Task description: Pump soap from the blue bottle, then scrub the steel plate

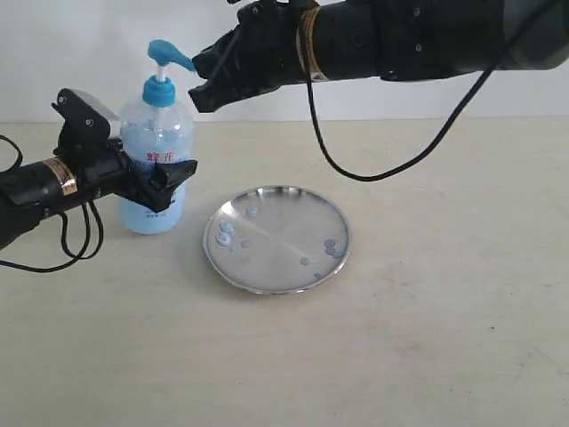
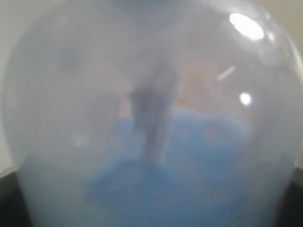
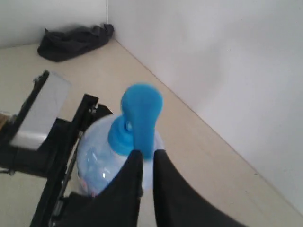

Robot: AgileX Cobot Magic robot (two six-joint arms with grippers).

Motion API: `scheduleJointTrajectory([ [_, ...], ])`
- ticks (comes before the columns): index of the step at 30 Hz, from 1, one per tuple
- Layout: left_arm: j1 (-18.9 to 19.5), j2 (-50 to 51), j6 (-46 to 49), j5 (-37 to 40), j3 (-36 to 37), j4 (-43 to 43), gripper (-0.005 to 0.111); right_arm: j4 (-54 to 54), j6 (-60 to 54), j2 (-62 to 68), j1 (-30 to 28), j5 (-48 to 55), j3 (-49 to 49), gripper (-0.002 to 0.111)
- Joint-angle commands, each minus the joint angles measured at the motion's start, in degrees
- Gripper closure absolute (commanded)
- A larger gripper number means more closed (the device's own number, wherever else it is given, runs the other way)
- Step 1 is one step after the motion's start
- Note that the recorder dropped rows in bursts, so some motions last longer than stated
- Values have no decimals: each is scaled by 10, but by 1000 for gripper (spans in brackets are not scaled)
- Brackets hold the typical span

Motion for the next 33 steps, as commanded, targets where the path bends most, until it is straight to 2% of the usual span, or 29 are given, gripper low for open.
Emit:
scheduleJointTrajectory([
  [1,-5,11,-60,-98,-3,-126,102,-18,-43,-77,4,0,8,109],
  [5,-5,34,-81,-135,-3,-129,102,-17,-70,-169,4,20,51,109],
  [9,-5,36,-96,-169,-3,-128,102,-17,-135,-262,4,113,122,109],
  [15,-5,36,-116,-169,-3,-104,102,-17,-159,-369,4,271,229,109],
  [18,-5,36,-127,-150,-3,-63,100,-15,-154,-399,4,277,283,109],
  [19,-5,36,-127,-141,-3,-45,97,-15,-148,-404,4,276,300,109],
  [22,-5,37,-127,-130,-3,4,74,-15,-115,-416,4,270,339,109],
  [25,-5,37,-127,-139,-3,23,32,-15,-103,-417,4,268,359,109],
  [27,-5,37,-127,-153,-3,1,2,-14,-93,-417,4,265,364,109],
  [28,-5,37,-130,-158,-3,-9,-3,-12,-91,-417,4,264,364,109],
  [33,-5,37,-132,-163,-3,-19,-3,-12,-69,-417,4,262,364,109],
])
